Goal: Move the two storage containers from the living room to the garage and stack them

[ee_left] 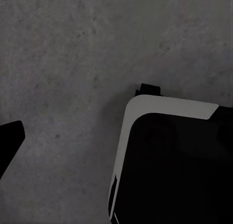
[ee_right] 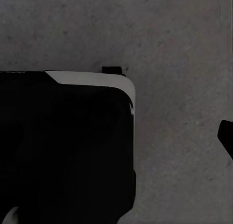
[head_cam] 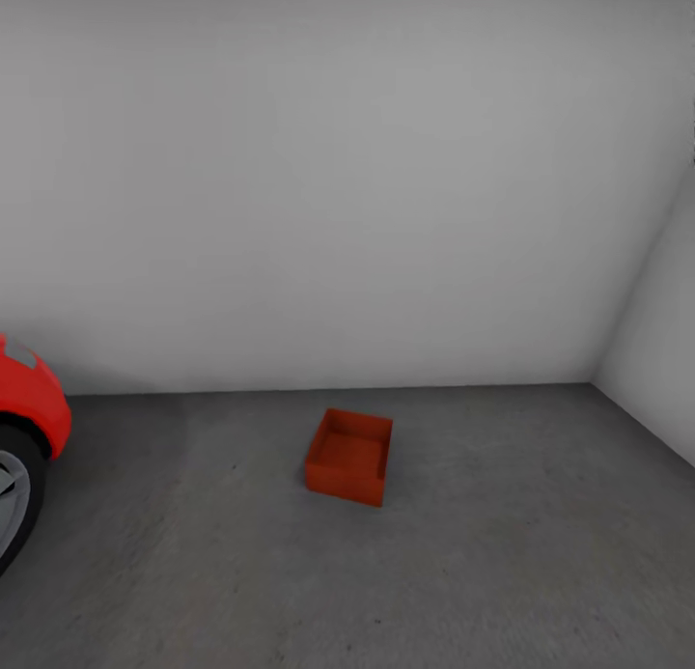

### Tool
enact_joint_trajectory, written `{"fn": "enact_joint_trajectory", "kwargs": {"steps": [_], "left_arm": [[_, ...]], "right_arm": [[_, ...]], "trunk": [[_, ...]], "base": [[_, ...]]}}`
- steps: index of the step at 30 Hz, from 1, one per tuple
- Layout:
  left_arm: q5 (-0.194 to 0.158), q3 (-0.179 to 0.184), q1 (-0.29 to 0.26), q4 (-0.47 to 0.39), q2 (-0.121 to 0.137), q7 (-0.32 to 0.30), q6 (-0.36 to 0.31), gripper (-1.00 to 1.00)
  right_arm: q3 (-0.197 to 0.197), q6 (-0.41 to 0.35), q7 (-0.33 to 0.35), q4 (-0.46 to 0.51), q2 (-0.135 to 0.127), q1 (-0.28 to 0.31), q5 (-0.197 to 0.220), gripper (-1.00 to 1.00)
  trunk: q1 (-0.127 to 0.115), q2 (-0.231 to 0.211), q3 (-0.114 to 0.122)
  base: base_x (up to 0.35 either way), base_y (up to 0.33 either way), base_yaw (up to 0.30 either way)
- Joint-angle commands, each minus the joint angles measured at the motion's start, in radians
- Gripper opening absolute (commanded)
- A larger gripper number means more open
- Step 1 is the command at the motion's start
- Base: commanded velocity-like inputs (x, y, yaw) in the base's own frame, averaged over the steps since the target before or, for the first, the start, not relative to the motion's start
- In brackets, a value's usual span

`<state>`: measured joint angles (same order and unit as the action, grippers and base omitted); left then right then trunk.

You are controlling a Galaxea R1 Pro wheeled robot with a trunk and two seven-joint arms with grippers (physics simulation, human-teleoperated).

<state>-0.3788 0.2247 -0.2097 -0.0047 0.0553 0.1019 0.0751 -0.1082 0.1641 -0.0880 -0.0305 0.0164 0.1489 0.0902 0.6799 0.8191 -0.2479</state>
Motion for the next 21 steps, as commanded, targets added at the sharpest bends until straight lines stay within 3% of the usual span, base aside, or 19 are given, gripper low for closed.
{"fn": "enact_joint_trajectory", "kwargs": {"steps": [1, 21], "left_arm": [[-0.008, 0.008, 0.0, 0.0, 0.0, 0.002, 0.002, 1.0], [-0.008, 0.008, 0.0, 0.0, 0.0, 0.002, 0.002, 1.0]], "right_arm": [[-0.008, 0.006, -0.002, -0.003, 0.0, 0.001, 0.009, 1.0], [-0.012, 0.019, -0.001, -0.003, 0.002, 0.001, 0.0, 1.0]], "trunk": [[0.0, 0.001, 0.0], [0.0, 0.001, 0.033]], "base": [[0.0, 0.0, 0.0], [0.0, 0.0, 0.0]]}}
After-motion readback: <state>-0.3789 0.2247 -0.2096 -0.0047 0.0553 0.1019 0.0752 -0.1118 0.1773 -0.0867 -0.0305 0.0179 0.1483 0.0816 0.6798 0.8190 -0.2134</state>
